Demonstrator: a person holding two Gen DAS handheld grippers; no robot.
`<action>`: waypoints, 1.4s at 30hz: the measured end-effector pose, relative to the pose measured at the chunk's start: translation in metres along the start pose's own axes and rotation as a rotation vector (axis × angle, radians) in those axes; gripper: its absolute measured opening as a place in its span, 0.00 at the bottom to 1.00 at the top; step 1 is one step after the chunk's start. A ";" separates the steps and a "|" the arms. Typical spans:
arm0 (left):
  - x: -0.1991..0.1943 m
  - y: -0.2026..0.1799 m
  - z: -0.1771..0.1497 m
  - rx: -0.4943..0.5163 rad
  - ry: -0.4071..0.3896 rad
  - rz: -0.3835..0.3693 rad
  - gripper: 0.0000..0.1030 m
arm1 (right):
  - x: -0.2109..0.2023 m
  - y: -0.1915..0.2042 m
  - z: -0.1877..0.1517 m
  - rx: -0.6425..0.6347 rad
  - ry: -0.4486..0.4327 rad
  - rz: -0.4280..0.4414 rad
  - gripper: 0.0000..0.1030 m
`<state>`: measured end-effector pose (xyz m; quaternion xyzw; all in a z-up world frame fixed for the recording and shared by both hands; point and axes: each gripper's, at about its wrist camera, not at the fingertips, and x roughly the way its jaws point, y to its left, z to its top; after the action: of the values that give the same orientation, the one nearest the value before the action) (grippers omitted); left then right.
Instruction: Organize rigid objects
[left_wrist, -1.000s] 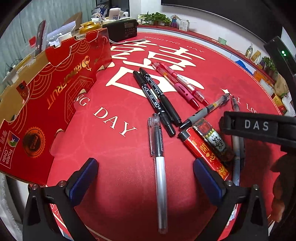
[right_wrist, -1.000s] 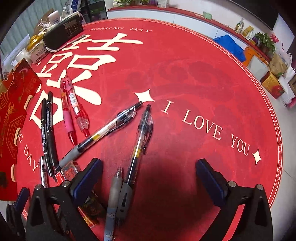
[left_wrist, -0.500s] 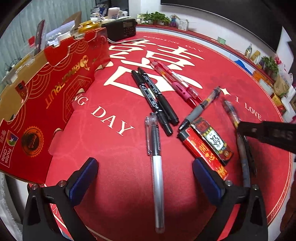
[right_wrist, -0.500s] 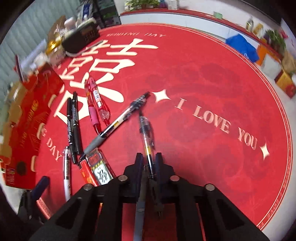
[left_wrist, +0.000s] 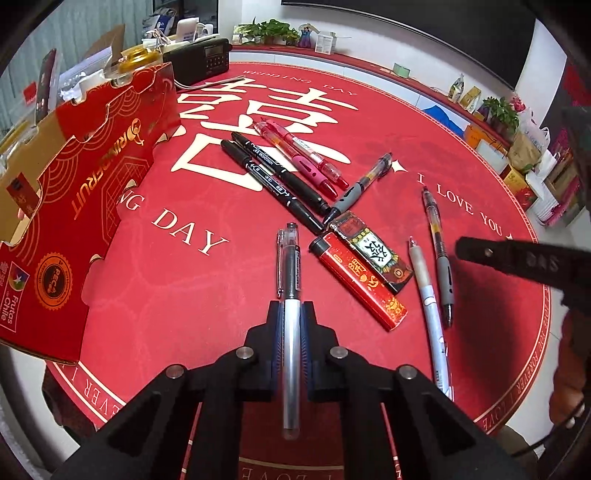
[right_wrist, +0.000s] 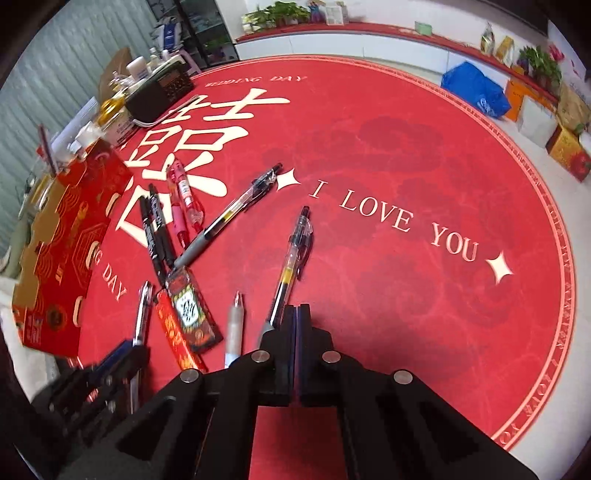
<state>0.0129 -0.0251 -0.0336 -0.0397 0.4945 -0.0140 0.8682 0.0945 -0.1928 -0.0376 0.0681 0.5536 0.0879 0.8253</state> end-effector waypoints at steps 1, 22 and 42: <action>0.000 -0.001 -0.001 0.003 -0.003 0.008 0.10 | 0.003 0.001 0.002 0.004 0.001 -0.004 0.01; -0.002 0.000 -0.004 0.010 -0.011 0.000 0.10 | 0.013 0.021 -0.001 -0.151 0.014 0.028 0.01; -0.002 -0.005 -0.006 0.034 -0.018 0.028 0.11 | 0.018 0.036 0.017 -0.137 -0.039 -0.001 0.53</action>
<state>0.0074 -0.0299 -0.0347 -0.0182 0.4867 -0.0099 0.8733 0.1144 -0.1538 -0.0400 0.0128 0.5303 0.1241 0.8386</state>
